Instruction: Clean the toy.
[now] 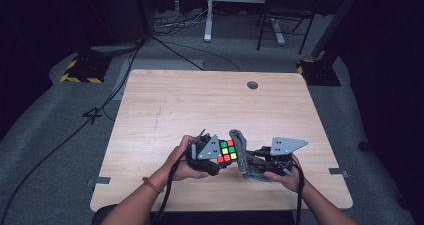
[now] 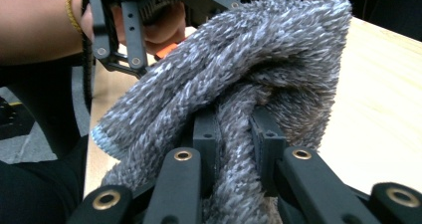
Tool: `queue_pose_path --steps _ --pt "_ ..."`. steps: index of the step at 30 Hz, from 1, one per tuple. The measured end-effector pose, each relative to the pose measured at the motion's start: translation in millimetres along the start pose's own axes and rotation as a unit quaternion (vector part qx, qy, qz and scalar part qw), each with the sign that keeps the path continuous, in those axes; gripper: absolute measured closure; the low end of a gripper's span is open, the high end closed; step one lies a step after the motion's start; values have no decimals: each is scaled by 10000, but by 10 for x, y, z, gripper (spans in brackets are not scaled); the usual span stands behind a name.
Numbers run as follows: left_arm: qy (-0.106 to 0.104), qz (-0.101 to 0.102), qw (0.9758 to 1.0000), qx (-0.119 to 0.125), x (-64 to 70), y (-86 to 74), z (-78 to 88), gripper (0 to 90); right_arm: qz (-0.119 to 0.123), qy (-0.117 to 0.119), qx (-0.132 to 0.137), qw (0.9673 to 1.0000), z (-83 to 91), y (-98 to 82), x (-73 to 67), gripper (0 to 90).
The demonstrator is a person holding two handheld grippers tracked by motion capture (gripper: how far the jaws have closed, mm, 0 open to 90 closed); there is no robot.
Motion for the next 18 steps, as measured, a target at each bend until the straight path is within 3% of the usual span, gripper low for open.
queue_pose_path --steps 6,10,16,18 --pt "25 117 9997 206 -44 44 66 328 -37 -112 -387 9992 -43 -116 52 772" --pt "-17 110 9998 137 -51 17 72 329 -63 -81 -550 9984 -89 -178 50 772" --pt "-229 100 9997 -11 13 -30 -13 330 98 -90 -13 9999 10 20 -3 770" --pt "-297 76 9995 -3 46 -14 -36 330 129 -170 16 9998 29 42 8 769"
Point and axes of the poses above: each handheld gripper's, and its own axes: z roughly backward along the jaws, y roughly out of its top, x roughly to its right, the point moved 6 cm from there along -z, roughly forward along the jaws, and after that the axes turned 10 degrees about x, right-handed, at the moved point
